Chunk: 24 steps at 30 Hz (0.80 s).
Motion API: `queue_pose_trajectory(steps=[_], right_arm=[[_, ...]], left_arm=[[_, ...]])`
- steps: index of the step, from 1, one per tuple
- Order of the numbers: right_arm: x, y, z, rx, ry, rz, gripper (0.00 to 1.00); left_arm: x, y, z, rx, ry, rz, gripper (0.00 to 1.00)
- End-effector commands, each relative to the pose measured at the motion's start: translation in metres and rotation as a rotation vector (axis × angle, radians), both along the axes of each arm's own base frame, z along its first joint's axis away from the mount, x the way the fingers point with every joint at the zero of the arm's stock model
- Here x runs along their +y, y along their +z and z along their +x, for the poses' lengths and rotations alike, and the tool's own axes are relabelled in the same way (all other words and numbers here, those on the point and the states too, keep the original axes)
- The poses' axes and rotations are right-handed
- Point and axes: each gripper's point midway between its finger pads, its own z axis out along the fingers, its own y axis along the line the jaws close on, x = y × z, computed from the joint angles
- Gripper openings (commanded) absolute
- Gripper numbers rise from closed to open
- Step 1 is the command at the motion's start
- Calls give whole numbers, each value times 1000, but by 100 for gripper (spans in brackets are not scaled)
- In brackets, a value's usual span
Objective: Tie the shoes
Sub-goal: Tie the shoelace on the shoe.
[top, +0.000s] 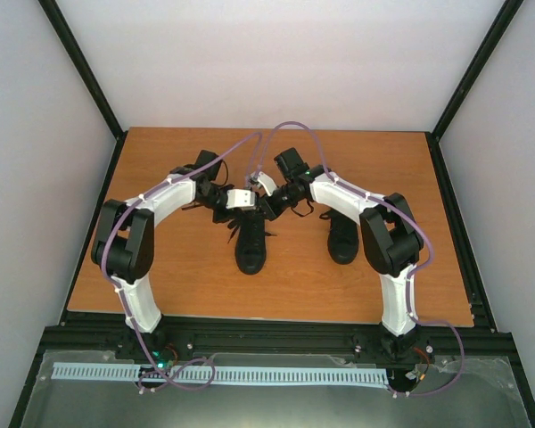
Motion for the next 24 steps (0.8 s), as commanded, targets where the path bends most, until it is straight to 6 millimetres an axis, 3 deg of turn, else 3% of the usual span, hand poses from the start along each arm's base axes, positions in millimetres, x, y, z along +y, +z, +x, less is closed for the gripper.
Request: queue_pose_trajectory(steps=[1,7,11,14,24], right_arm=[[3,4,-2,-17,16,20,3],[3,5,-2,-25,15,26,3],[4,6,-2,-30,18,38,3],[5,8,-1,-35,21,49,4],[12,18,10,-70,-26,108,23]], left_arm=[[-2,-1,1,4,-14,-20,16],[4,2,0,22,9,-37,10],[4,3,1,33,17,-56,1],[1,3,-4,65,7,-78,1],[-9,-2,-14,112,-24,-106,1]])
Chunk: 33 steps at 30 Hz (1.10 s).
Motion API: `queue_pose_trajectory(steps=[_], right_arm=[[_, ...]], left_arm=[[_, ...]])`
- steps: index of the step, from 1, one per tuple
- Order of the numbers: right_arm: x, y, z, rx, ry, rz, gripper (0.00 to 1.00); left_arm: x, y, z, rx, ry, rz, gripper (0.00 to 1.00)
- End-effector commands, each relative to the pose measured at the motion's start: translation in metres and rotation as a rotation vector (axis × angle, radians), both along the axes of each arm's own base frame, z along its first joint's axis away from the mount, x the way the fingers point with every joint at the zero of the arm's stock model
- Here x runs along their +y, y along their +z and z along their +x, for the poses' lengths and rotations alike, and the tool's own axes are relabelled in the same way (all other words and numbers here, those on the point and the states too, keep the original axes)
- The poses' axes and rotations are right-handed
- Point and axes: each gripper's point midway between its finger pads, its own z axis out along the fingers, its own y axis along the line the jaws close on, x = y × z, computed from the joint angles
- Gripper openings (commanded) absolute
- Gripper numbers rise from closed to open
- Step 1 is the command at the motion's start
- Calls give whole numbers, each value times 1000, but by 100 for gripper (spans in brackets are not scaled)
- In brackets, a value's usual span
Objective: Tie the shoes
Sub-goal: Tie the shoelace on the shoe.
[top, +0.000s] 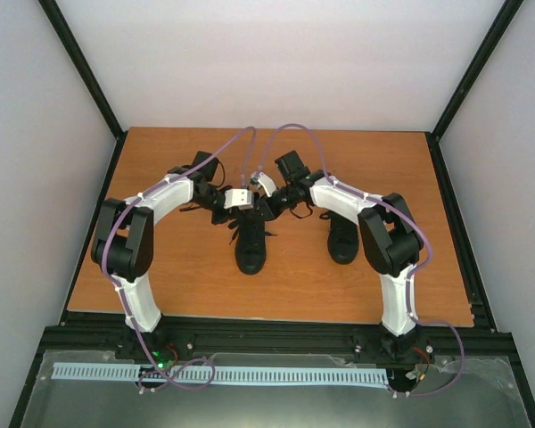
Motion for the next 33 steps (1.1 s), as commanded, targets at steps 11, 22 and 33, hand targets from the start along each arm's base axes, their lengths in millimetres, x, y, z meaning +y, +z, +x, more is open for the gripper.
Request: queue_pose_trajectory(steps=[11,22,33], right_arm=[[-12,45,12,-91,-71,102,47],[-23,22,-1,-46,-95,54,39],[-15,7,-11,-51,-89,43,39]], left_arm=[[-7,-8,-5,45,-35,-20,1],[-9,-7,-5,51,-37,-20,1],[-10,-5,-3,53,-34,-18,1]])
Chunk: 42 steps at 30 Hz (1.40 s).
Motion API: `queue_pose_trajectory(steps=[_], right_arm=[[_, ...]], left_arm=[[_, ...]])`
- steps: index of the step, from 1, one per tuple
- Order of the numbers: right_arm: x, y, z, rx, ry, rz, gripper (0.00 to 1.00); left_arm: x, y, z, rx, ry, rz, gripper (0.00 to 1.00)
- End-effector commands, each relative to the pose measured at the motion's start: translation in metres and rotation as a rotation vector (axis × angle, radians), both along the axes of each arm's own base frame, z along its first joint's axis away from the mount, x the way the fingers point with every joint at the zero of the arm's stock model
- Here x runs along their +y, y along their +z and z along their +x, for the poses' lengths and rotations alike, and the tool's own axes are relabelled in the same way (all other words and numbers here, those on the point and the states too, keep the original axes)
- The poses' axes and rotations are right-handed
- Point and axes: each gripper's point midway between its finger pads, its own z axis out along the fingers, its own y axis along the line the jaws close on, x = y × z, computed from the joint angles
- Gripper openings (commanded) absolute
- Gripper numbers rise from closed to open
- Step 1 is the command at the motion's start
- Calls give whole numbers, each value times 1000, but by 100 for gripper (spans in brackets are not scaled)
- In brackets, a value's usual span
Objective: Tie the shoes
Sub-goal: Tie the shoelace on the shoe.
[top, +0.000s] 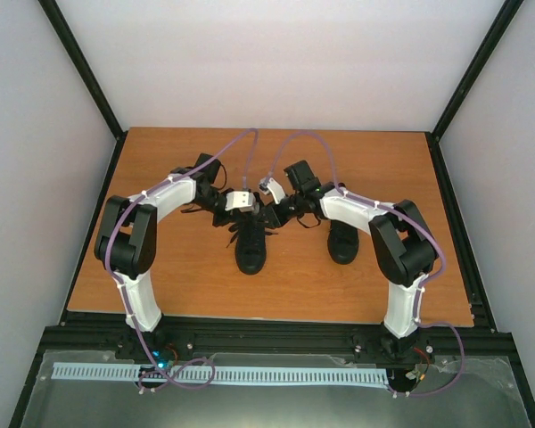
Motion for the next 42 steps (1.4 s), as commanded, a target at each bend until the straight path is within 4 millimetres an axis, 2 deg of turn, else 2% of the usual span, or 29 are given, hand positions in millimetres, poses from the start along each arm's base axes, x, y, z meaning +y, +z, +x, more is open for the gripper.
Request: queue_pose_trajectory(steps=[1,6,14,18,22,24,36,37,42], right_arm=[[8,11,2,-47,5,32,38],[8,9,4,-48,0,27,24],[7,6,3,-43,-4,11,16],[6,5,2,-42,-4,7,16],[7,3,0,-30,7,12,24],[8,2,-1,-20,16,16,24],[6,-1,-2,-19,16,-3,5],[5,-2,-1,-21,11,-8,3],[4,0,1,-37,0,-14,3]], left_arm=[[-7,6,4,-6,-21,-20,1],[-7,7,5,-5,-19,-21,1],[-8,6,5,4,-13,-22,1],[-8,6,6,4,-12,-20,1],[-8,6,5,8,-11,-20,1],[-8,6,6,7,-11,-21,1],[-9,6,8,14,-7,-21,1],[-9,6,7,17,-8,-23,4],[-6,14,1,-16,-47,-20,36]])
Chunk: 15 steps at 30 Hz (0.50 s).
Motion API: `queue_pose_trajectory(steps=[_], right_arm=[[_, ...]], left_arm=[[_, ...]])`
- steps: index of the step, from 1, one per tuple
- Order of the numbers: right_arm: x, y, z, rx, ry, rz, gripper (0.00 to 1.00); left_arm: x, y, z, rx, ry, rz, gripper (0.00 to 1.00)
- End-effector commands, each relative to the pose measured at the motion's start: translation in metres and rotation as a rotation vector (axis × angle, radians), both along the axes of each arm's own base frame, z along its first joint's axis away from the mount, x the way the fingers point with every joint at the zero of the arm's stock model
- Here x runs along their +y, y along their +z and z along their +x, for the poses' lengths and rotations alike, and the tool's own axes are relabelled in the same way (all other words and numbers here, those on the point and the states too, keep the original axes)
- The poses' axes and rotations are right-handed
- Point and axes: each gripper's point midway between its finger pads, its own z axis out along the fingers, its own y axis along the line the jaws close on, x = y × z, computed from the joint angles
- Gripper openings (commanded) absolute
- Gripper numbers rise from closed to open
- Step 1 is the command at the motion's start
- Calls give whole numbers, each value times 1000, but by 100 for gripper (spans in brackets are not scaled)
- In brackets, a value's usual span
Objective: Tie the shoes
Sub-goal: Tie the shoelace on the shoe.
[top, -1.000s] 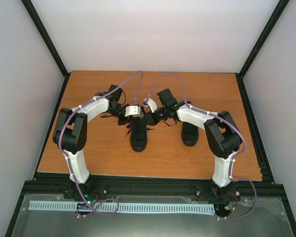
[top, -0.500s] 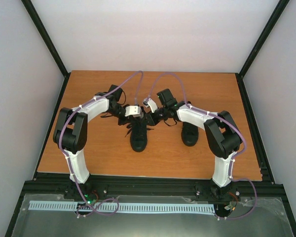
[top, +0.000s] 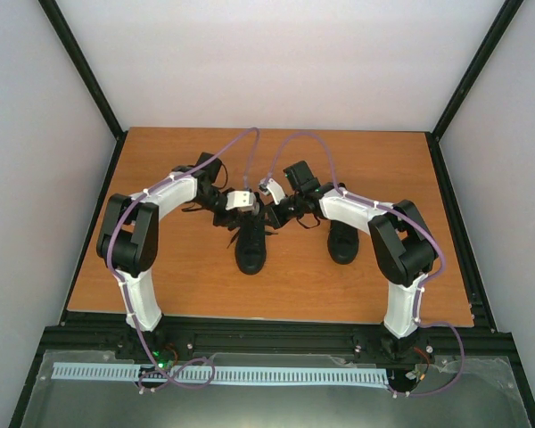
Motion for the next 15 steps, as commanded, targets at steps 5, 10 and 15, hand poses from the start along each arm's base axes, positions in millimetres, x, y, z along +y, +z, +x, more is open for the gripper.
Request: queue_pose_trajectory(steps=[5,10,15], right_arm=[[3,3,2,-32,4,-1,3],[3,4,2,-33,6,2,3],[3,6,3,-36,0,6,3]], left_arm=[[2,25,4,-104,-45,1,51],[0,49,3,-123,-36,-14,55],[-8,56,-7,-118,-65,-24,58]])
